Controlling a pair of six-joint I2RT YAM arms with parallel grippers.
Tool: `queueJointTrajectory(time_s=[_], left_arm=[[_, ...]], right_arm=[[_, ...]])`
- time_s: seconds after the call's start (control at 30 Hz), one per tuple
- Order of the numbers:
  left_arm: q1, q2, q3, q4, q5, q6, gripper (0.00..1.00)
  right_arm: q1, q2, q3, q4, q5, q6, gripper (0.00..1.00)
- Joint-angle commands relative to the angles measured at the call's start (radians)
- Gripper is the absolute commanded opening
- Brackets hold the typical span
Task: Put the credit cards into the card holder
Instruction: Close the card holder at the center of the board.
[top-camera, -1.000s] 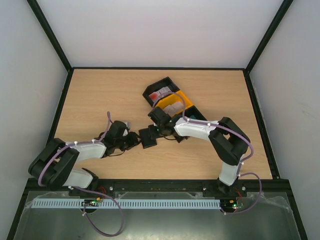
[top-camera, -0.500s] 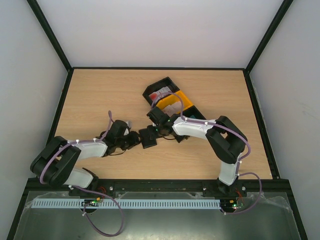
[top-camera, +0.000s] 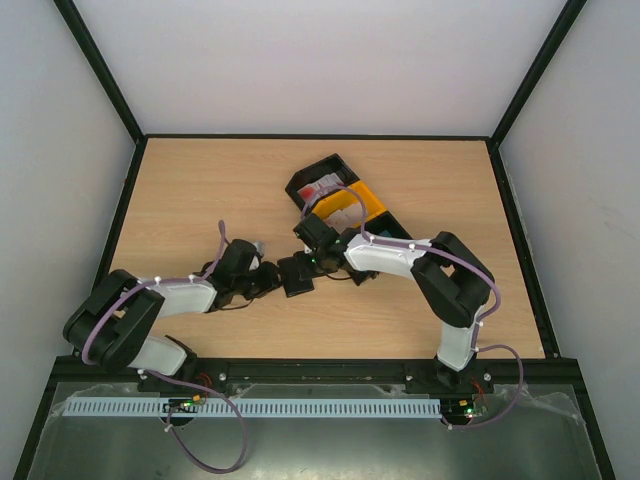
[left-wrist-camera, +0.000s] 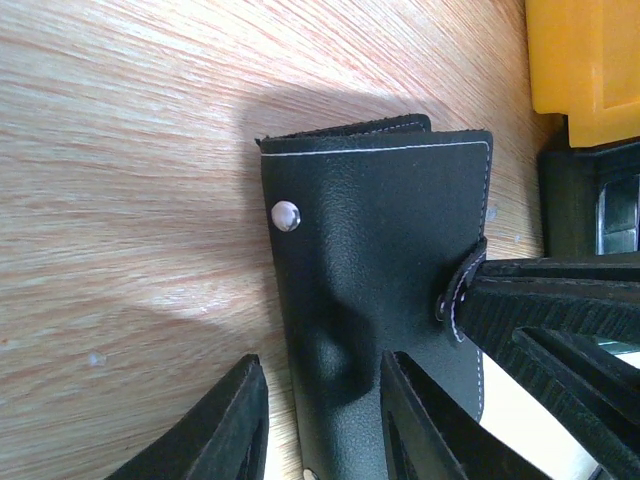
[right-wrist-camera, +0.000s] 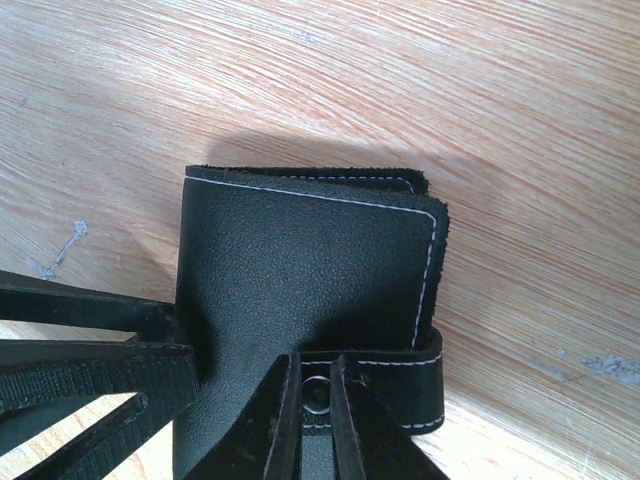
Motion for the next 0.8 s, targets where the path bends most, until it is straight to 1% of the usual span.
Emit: queueJointTrajectory(time_s=[0.0, 0.37, 0.77], left_arm=[[-0.010, 0.027, 0.001, -0.050, -0.024, 0.010, 0.34], [-0.011, 0.034, 0.002, -0.051, -0.027, 0.008, 0.34], [-0.011, 0.048, 0.008, -0.052, -0.032, 0.010, 0.33]], right_arm=[[0.009, 0.024, -0.016, -0.030, 0.008, -0.012, 0.09], [0.034, 0.054, -0.043, -0.048, 0.027, -0.016, 0.05], [0.082, 0.086, -0.134, -0.043, 0.105, 0.005, 0.02]])
